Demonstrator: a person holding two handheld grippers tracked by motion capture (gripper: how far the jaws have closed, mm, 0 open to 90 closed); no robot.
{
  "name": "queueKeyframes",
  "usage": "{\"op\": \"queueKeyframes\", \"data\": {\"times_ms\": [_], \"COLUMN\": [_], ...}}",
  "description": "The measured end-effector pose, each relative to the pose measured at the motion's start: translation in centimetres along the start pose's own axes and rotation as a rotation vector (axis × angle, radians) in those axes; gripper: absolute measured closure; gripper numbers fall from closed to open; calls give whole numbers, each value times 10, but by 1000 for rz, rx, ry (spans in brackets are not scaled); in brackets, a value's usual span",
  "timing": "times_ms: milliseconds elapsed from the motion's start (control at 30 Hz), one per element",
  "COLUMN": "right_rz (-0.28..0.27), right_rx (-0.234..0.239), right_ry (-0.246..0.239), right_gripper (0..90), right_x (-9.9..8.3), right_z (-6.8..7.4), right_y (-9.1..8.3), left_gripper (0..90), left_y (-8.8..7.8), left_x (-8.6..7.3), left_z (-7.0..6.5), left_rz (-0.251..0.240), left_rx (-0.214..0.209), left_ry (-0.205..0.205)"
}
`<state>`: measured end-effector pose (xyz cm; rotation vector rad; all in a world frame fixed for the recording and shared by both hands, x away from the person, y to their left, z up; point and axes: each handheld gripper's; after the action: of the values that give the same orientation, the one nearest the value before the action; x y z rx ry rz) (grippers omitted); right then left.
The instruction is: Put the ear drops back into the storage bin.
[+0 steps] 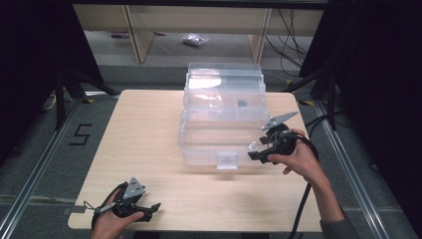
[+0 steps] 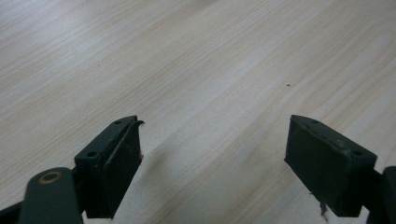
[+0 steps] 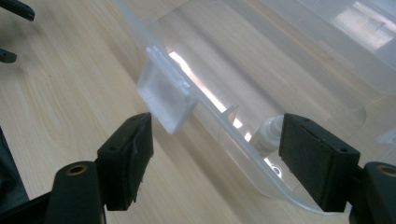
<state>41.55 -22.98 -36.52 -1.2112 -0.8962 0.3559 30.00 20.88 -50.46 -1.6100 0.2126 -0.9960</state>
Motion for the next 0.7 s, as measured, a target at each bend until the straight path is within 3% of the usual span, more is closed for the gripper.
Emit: {"op": "queueKeyframes", "data": {"times_ms": [100,300,333,433,533,600,633,700], "right_rz": [-21,-37,-57,-84,-62,-64,-56,-46], "right_rx": [-14,14,4,20,25,23,44,43], "right_ry": [-42,-23,-50,-41,-64,-57,-38,-47], "right_gripper": [271,268,266,265,265,259,257,257], "right_x": [-6,-14,-15,-19,-21,-21,-22,-23], "right_z": [-1,10,9,15,18,19,21,19], "right_y": [4,5,7,10,14,18,19,21], "left_gripper": [178,178,178,178,178,178,178,177], "left_y": [0,0,0,0,1,1,1,3], "left_x": [0,0,0,0,0,0,0,0], "left_z": [0,0,0,0,0,-1,-1,-3], "left_rz": [0,1,2,3,-5,-7,-4,-38], "left_rx": [0,-2,-2,-2,-4,-3,-1,-7], "left_ry": [1,0,0,-2,0,-2,0,-37]}}
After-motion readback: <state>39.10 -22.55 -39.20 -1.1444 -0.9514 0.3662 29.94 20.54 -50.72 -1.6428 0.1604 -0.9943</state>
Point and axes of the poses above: each handheld gripper's, and its own axes: y roughly forward along the jaws, x roughly out of its top, z roughly to its left, and after that the axes turned 13 degrees about z, right-handed
